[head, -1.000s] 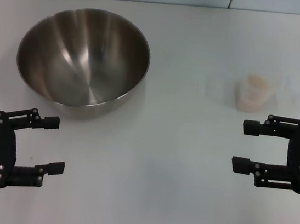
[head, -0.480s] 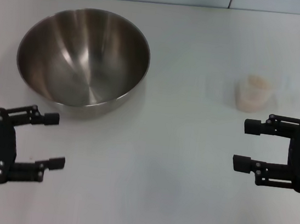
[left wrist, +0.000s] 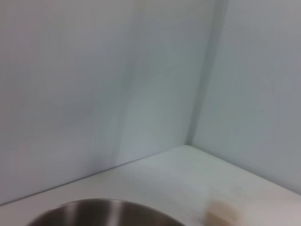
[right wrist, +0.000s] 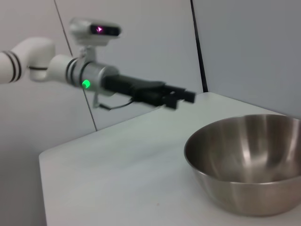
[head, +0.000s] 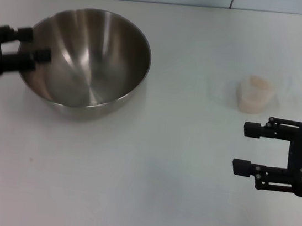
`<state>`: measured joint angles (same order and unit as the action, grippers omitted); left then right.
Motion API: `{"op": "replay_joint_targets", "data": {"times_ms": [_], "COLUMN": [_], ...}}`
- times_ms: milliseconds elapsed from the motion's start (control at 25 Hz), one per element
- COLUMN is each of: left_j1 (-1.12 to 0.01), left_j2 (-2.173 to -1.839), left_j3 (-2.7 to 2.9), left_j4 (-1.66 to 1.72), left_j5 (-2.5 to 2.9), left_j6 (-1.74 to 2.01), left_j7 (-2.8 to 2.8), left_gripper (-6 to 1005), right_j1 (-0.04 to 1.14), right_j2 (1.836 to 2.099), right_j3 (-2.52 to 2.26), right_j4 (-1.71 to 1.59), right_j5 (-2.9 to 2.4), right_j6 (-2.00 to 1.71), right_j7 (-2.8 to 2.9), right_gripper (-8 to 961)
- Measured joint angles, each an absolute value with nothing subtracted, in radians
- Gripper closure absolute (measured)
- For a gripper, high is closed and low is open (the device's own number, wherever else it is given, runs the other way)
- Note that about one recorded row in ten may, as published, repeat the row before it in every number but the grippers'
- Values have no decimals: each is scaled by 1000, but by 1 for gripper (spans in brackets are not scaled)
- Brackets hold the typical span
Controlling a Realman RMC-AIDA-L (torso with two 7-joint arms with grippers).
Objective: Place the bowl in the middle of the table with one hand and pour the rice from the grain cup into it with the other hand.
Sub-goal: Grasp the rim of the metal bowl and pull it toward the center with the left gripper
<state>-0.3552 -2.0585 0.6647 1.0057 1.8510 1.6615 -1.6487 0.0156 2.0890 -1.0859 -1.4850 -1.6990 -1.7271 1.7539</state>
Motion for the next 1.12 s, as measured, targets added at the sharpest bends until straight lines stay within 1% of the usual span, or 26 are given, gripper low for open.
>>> {"op": "replay_joint_targets", "data": {"times_ms": [240, 280, 320, 440, 480, 520, 640, 760, 840, 920, 1120], "left_j1": [-415, -473, -473, -546, -591, -591, -659, -723, -760, -780, -795], "left_j2": [-2060, -2045, -2045, -2025, -2018, -2018, -2015, -2027, -2048, -2060, -2065], "left_j3": [684, 703, 703, 725, 761, 761, 819, 841, 843, 848, 888], "left_j4": [1149, 1178, 1178, 1180, 1181, 1181, 1185, 1191, 1202, 1207, 1202], "left_j5": [1967, 2129, 2129, 2332, 2443, 2443, 2581, 2712, 2788, 2826, 2839], "left_j6": [1503, 1440, 1440, 1440, 1460, 1460, 1493, 1512, 1513, 1513, 1520], "left_j7": [-1988, -2220, -2220, -2383, -2454, -2454, -2540, -2586, -2592, -2593, -2613], "left_gripper": [229, 230, 231, 233, 234, 235, 238, 240, 242, 243, 247], "right_j1": [22, 23, 23, 27, 34, 34, 48, 64, 77, 89, 103], "right_j2": [2087, 2086, 2086, 2085, 2085, 2085, 2083, 2082, 2081, 2080, 2080], "right_j3": [-1086, -1084, -1084, -1081, -1081, -1081, -1077, -1056, -1035, -1004, -939], "right_j4": [-1459, -1450, -1450, -1431, -1408, -1408, -1360, -1308, -1273, -1242, -1196], "right_j5": [-1671, -1661, -1661, -1657, -1652, -1652, -1640, -1634, -1633, -1633, -1621], "right_j6": [-1730, -1731, -1731, -1728, -1727, -1727, -1729, -1735, -1746, -1772, -1841], "right_j7": [1700, 1682, 1682, 1647, 1620, 1620, 1567, 1514, 1491, 1471, 1431], "right_gripper": [208, 208, 208, 208, 208, 208, 208, 208, 207, 207, 207]}}
